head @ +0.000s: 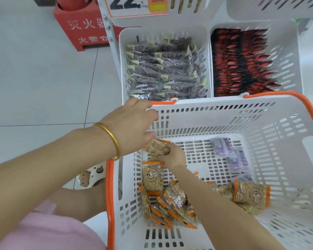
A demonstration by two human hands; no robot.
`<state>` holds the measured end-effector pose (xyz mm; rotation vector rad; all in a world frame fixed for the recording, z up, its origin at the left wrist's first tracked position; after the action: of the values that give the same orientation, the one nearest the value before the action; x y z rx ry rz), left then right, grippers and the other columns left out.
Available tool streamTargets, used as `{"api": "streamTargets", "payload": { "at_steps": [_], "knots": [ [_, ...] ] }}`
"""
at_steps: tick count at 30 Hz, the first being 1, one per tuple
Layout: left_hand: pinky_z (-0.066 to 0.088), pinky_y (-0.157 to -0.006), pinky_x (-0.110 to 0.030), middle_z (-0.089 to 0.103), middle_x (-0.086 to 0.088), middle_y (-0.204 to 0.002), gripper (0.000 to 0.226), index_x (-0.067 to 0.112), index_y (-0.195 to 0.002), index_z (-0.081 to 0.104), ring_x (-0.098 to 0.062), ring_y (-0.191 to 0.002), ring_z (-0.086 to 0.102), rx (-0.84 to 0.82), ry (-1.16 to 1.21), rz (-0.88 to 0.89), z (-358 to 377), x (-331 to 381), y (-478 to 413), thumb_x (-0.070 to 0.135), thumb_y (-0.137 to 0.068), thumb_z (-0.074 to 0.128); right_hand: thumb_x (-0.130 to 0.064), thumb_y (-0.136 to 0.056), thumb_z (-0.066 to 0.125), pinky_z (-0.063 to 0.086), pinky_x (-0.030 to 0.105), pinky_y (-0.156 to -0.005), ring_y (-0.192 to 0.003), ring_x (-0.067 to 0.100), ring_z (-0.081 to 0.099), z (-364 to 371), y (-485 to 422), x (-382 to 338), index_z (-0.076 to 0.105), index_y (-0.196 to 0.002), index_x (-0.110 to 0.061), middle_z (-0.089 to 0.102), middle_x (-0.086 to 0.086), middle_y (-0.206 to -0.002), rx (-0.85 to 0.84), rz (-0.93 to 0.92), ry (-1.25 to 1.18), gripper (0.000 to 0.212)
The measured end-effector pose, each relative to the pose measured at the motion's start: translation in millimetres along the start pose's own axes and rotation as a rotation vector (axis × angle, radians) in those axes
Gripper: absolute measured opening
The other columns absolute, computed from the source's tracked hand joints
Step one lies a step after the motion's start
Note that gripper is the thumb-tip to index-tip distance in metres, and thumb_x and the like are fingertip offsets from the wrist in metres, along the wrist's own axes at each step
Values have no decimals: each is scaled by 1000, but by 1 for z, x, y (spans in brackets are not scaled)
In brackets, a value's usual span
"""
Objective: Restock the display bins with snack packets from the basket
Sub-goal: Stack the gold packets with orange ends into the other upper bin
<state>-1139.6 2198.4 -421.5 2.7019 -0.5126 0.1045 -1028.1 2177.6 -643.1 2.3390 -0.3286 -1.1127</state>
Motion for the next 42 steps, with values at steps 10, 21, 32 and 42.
{"api": "streamTargets", "payload": {
  "at_steps": [10, 21, 32, 42],
  "knots": [
    [45, -98, -37, 47, -13, -135, 53, 10, -140, 33, -24, -110, 54, -120, 595, -250, 23, 7, -18, 21, -93, 54, 2, -70, 76, 55, 34, -75, -87, 25, 67, -129, 60, -55, 60, -100, -12, 67, 11, -96, -117, -244, -827, 37],
    [60, -65, -34, 65, -15, -105, 21, 8, -104, 53, -25, -89, 66, -68, 1636, -354, 5, 36, -11, -8, -90, 52, -11, -90, 61, 54, 24, -79, -96, 14, 63, -201, 114, -83, 63, -116, -26, 68, -2, -106, 476, -527, -740, 30],
    [57, -69, -32, 64, -18, -111, 31, -1, -119, 53, -24, -86, 66, -80, 1922, -86, -17, 54, -10, -2, -89, 47, -31, -75, 33, 33, 28, -105, -123, 2, 34, -160, 127, -129, 43, -140, -32, 34, -13, -128, 308, -735, -144, 66],
    [49, -95, -47, 63, -16, -119, 51, 11, -123, 46, -30, -106, 63, 0, 1487, -61, -32, 30, -24, 2, -79, 70, -12, -87, 57, 50, 17, -77, -104, 1, 54, -217, 123, -148, 41, -128, -42, 51, -11, -125, 286, -715, -460, 53]
  ]
}}
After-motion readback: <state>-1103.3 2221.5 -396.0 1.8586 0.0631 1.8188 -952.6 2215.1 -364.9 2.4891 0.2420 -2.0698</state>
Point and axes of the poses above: each hand's wrist, its own y-axis away from the middle knuckle, its own z-axis out of the palm, x = y × z, the point moved 7 cm from there along -y, towards the middle knuckle
